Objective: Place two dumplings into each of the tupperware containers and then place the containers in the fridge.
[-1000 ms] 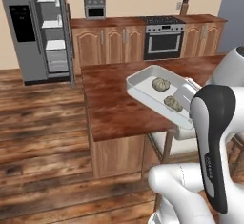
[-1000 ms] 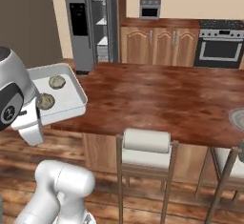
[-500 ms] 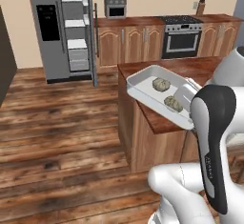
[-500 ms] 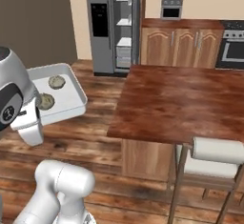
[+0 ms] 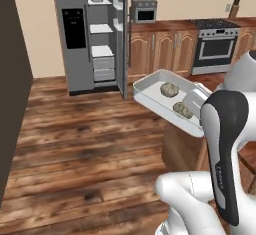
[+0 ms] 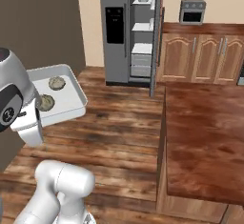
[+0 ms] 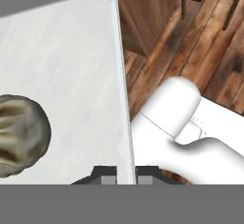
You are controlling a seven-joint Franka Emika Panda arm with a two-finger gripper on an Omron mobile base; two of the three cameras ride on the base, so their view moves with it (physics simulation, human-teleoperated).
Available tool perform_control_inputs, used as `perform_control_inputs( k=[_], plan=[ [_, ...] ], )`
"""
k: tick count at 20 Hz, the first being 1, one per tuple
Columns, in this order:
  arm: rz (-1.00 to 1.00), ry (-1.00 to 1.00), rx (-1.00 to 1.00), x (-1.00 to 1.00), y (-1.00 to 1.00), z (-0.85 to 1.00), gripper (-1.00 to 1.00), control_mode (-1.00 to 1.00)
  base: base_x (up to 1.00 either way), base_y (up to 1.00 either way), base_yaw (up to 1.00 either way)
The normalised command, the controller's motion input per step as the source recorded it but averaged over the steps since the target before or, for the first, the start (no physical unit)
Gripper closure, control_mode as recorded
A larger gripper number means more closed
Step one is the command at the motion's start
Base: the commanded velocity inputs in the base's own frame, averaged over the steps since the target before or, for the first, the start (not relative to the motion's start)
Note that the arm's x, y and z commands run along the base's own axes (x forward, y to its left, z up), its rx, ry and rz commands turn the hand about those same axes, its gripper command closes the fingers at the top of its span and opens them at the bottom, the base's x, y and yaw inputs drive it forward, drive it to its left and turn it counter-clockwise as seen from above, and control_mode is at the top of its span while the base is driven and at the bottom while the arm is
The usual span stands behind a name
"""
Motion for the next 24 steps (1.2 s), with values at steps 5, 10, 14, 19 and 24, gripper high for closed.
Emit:
perform_control_inputs(
  k=[5, 10, 14, 19, 24],
  plan=[
    [0.00, 0.00, 0.00, 0.00, 0.00, 0.00, 1.00, 1.00, 1.00, 0.84, -0.15],
    [0.00, 0.00, 0.00, 0.00, 0.00, 0.00, 1.00, 1.00, 1.00, 0.31, -0.23],
    [0.00, 0.00, 0.00, 0.00, 0.00, 0.00, 1.00, 1.00, 1.00, 0.00, -0.25],
    [0.00, 0.00, 0.00, 0.00, 0.00, 0.00, 1.00, 1.00, 1.00, 0.00, -0.14],
    [0.00, 0.00, 0.00, 0.00, 0.00, 0.00, 1.00, 1.00, 1.00, 0.00, -0.04]
  ],
)
